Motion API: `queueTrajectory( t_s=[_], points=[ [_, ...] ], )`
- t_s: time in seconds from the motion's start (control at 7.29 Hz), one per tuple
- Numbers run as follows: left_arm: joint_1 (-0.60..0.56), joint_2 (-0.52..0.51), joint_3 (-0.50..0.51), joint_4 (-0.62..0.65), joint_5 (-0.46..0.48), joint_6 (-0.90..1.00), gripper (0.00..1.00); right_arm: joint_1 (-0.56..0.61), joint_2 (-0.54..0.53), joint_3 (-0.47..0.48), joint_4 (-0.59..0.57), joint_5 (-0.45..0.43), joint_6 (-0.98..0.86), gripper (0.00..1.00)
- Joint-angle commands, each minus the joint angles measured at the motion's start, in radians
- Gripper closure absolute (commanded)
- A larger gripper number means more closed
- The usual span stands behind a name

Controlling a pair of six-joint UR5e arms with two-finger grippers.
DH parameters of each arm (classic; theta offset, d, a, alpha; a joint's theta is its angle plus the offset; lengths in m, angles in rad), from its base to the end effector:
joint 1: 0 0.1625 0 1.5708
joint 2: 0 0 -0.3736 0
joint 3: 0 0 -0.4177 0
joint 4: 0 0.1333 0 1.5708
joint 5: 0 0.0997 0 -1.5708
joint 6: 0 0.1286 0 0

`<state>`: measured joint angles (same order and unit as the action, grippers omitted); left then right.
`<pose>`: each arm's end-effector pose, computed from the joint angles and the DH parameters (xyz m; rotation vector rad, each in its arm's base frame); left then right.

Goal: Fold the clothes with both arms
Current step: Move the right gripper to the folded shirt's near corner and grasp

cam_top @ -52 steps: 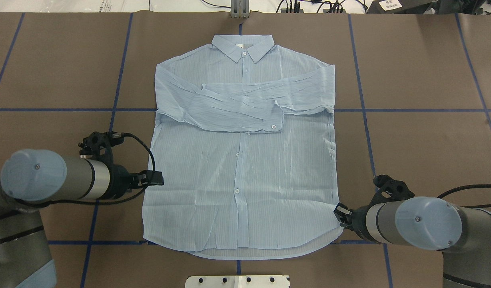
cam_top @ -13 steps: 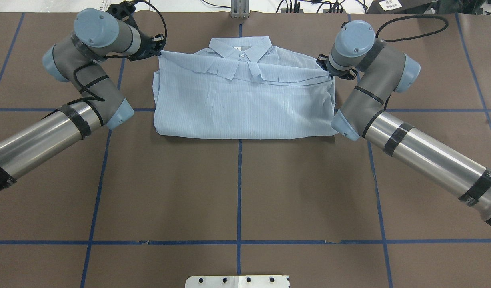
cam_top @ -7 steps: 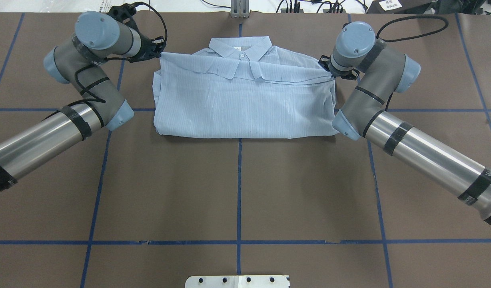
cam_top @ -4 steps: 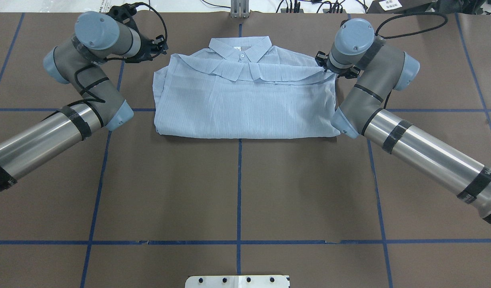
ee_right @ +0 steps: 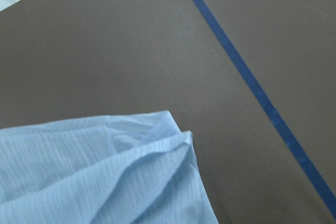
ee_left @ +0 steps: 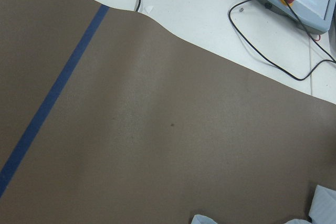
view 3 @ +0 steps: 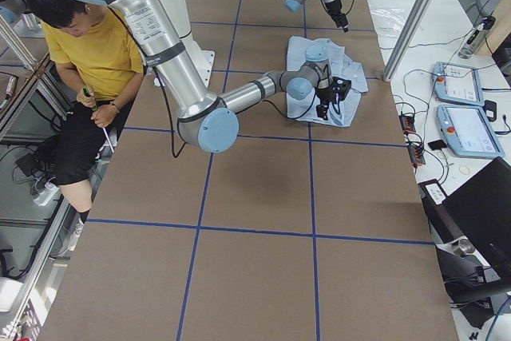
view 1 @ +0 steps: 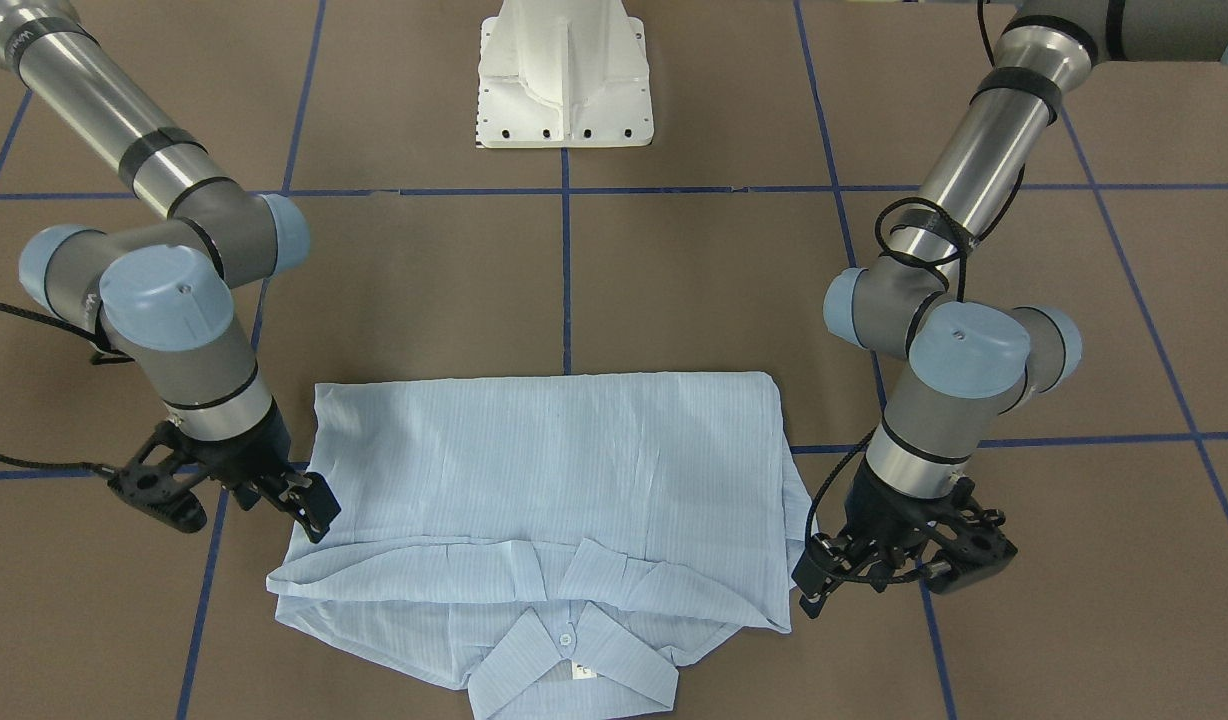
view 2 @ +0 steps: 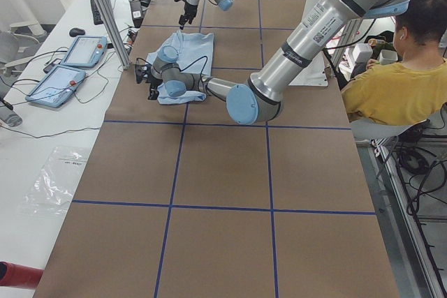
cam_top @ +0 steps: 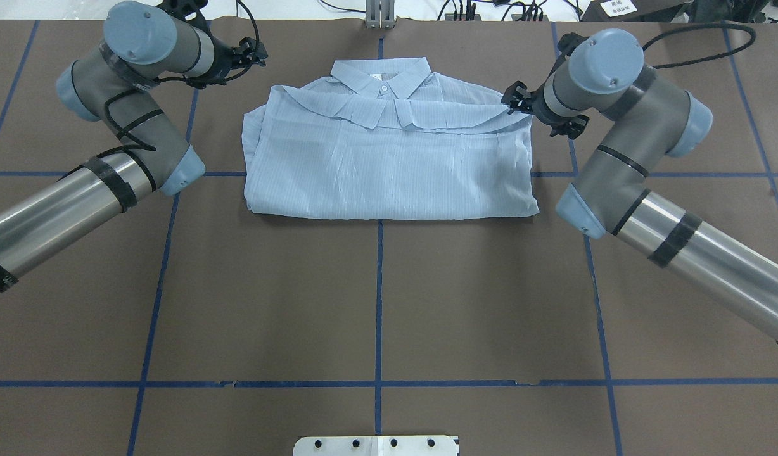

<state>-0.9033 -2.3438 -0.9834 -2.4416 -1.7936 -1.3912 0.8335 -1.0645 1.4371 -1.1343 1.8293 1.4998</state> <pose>0.4312 -0.7165 0.3278 0.3741 1.0184 -0.5349 -0.4157 -0.6072 0.3508 0.1341 -0.8440 0.6120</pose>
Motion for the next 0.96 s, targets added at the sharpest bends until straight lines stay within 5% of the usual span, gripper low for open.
queueTrajectory(
  t_s=[0.0, 0.41, 0.82],
  points=[
    [-0.003, 0.011, -0.012, -0.003, -0.001, 0.001, 0.04, -0.078, -0.19, 0.22, 0.004, 0.015, 0.138, 0.0],
    [-0.003, 0.018, -0.02, 0.0, 0.0, 0.003, 0.04, -0.154, -0.199, 0.229, 0.007, 0.01, 0.324, 0.0],
    [-0.003, 0.024, -0.02, 0.001, 0.0, 0.001, 0.04, -0.166, -0.186, 0.195, 0.024, 0.008, 0.323, 0.08]
  ],
)
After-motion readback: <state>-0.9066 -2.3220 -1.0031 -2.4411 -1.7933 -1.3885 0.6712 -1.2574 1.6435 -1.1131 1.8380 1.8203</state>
